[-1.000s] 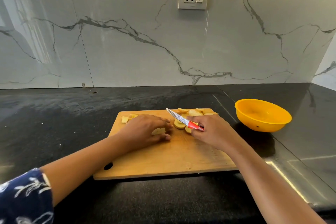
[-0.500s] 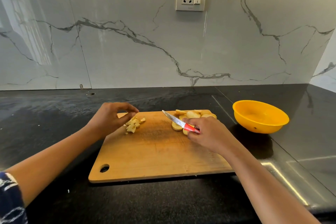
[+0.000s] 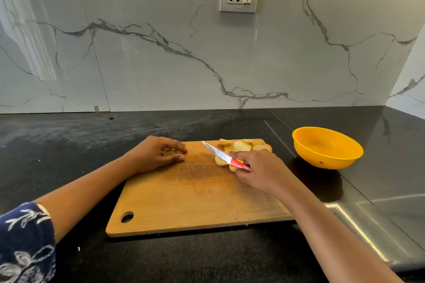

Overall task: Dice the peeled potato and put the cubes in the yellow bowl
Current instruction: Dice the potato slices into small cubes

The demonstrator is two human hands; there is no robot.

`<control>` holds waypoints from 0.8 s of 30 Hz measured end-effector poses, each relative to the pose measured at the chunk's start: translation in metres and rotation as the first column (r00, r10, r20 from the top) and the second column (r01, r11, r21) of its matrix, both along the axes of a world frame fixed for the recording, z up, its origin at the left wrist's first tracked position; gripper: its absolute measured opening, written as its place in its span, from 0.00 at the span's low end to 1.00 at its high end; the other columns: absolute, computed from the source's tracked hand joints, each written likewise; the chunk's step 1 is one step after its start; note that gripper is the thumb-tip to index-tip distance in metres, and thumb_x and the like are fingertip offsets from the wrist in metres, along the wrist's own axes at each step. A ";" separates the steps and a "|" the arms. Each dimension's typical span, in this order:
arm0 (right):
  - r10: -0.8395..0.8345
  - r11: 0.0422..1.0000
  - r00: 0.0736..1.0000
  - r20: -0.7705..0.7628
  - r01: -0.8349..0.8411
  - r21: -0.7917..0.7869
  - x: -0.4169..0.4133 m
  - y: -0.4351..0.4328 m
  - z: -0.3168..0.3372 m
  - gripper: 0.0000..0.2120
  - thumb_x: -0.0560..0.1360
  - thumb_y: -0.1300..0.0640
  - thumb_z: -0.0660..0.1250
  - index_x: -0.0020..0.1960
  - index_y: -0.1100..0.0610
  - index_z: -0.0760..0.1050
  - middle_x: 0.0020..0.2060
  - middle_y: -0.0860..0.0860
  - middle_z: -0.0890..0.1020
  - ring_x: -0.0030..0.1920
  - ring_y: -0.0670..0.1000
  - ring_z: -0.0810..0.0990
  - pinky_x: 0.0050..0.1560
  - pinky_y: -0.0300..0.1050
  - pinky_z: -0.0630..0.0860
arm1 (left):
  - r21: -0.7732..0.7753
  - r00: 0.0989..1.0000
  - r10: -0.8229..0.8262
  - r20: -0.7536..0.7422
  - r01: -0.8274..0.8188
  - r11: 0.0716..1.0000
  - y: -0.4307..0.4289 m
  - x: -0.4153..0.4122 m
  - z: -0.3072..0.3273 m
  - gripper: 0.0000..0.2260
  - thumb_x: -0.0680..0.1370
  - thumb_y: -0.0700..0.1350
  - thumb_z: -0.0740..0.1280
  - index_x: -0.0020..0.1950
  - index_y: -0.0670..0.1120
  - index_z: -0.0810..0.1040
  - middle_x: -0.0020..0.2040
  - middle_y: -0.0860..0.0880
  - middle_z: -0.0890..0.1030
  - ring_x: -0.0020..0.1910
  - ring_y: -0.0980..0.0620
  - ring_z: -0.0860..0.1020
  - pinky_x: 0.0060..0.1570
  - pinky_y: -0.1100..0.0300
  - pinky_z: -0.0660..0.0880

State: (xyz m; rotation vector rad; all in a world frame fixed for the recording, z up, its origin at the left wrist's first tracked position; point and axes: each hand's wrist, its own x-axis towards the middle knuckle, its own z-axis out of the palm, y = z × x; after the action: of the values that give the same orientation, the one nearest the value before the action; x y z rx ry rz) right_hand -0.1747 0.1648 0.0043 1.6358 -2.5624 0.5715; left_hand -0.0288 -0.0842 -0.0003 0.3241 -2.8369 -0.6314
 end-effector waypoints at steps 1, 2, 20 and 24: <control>0.001 1.000 1.000 -0.004 -0.001 0.001 0.000 0.000 -0.001 0.23 0.79 0.49 0.62 0.73 0.45 0.66 0.54 0.48 0.82 0.37 0.41 0.70 0.33 0.31 0.60 | 0.018 0.999 0.006 -0.032 -0.005 1.000 -0.001 0.001 -0.001 0.27 0.63 0.78 0.58 0.53 0.65 0.77 0.57 0.63 0.77 0.57 0.63 0.75 0.61 0.59 0.74; 0.000 1.000 1.000 -0.010 0.000 0.001 0.001 0.000 -0.001 0.22 0.79 0.49 0.62 0.73 0.44 0.66 0.54 0.48 0.82 0.38 0.41 0.71 0.33 0.31 0.61 | 0.029 0.998 0.017 -0.060 -0.015 0.999 -0.002 0.002 -0.003 0.23 0.65 0.75 0.60 0.51 0.64 0.79 0.55 0.62 0.79 0.55 0.61 0.77 0.59 0.57 0.75; -0.151 0.948 0.982 -0.109 0.113 -0.297 -0.005 -0.003 0.007 0.19 0.79 0.51 0.63 0.70 0.50 0.71 0.43 0.48 0.82 0.35 0.42 0.74 0.34 0.35 0.65 | 0.081 0.972 0.091 -0.218 -0.075 0.994 0.035 -0.018 0.018 0.13 0.71 0.56 0.66 0.51 0.52 0.82 0.51 0.54 0.82 0.51 0.59 0.77 0.53 0.63 0.72; -0.241 0.877 0.957 -0.160 0.144 -0.457 -0.040 -0.013 0.019 0.13 0.79 0.50 0.63 0.59 0.56 0.78 0.40 0.51 0.83 0.39 0.51 0.79 0.38 0.41 0.66 | -0.002 0.992 0.077 -0.097 -0.078 0.997 0.042 -0.051 0.025 0.18 0.75 0.52 0.67 0.65 0.51 0.75 0.62 0.50 0.78 0.61 0.53 0.74 0.60 0.59 0.67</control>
State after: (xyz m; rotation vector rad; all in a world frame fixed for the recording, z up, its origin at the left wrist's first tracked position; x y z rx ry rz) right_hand -0.2147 0.1519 0.0236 1.1997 -2.1946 0.8350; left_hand -0.0801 -0.0419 0.0252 0.3893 -2.7187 -0.6060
